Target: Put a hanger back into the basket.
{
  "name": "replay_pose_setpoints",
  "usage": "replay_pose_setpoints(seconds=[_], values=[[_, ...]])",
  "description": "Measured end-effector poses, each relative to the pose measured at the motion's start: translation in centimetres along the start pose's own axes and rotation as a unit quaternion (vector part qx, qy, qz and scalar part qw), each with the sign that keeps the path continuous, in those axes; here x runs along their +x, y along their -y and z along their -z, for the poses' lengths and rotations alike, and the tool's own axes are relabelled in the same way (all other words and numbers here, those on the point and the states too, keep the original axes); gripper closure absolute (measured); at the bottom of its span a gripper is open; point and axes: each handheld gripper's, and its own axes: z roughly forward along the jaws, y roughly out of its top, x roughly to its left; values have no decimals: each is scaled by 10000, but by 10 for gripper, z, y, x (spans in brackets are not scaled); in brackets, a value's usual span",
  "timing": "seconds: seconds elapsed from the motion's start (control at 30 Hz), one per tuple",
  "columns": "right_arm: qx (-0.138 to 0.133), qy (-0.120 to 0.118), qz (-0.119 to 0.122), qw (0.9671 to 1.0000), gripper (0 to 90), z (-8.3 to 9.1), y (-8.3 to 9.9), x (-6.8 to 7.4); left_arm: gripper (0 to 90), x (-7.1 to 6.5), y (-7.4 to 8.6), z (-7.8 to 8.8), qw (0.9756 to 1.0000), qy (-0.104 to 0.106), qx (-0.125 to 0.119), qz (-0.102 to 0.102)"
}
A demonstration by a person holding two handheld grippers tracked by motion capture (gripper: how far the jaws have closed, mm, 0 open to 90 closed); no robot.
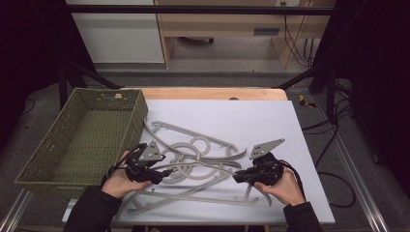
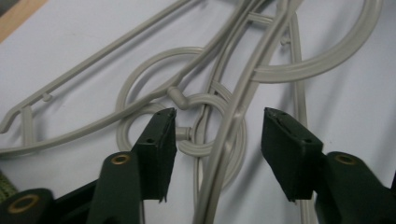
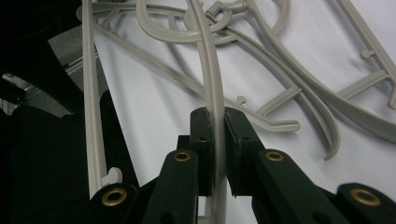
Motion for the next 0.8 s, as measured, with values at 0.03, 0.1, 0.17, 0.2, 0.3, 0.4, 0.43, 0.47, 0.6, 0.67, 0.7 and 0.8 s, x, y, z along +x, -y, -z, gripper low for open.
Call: replay_pose_setpoints(seconds=[0.03, 0.1, 0.17, 0.2, 0.3, 0.4, 0.43, 0.47, 0.6, 0.67, 0.7, 0.8], values=[[1, -19, -16, 10000, 826, 0, 0, 0, 492, -1, 0, -1, 10000, -1, 29, -24], [45, -10, -7, 10000, 826, -1, 0, 1, 537, -1, 1, -3, 9999, 24, 101, -86], [48, -28, 67, 10000, 826, -1, 0, 0, 582, -2, 2, -4, 9999, 20, 111, -113], [53, -43, 66, 10000, 826, -1, 0, 1, 603, -2, 2, -4, 9999, 11, 116, -127], [69, -50, 73, 9999, 826, -2, -1, 2, 662, -2, 3, -4, 9998, 36, 134, -175], [49, -63, 94, 9999, 825, -2, -1, 3, 711, -3, 4, -5, 9995, 106, 173, -229], [-17, -111, 95, 9999, 825, -2, -1, 2, 726, -4, 5, -6, 9994, 150, 208, -245], [-76, -147, 95, 9998, 825, -1, -2, 2, 744, -5, 5, -7, 9992, 178, 233, -272], [-33, -141, 105, 9998, 825, 0, -1, 2, 773, -9, 7, -11, 9985, 190, 306, -416], [-8, -152, 81, 9999, 824, -1, -1, 1, 778, -8, 7, -10, 9979, 198, 360, -492], [-14, -165, 103, 9998, 824, -1, -1, 1, 780, -10, 8, -9, 9985, 191, 282, -431], [-55, -179, 193, 9996, 821, -1, -1, 0, 786, -12, 10, -7, 9983, 232, 275, -450]])
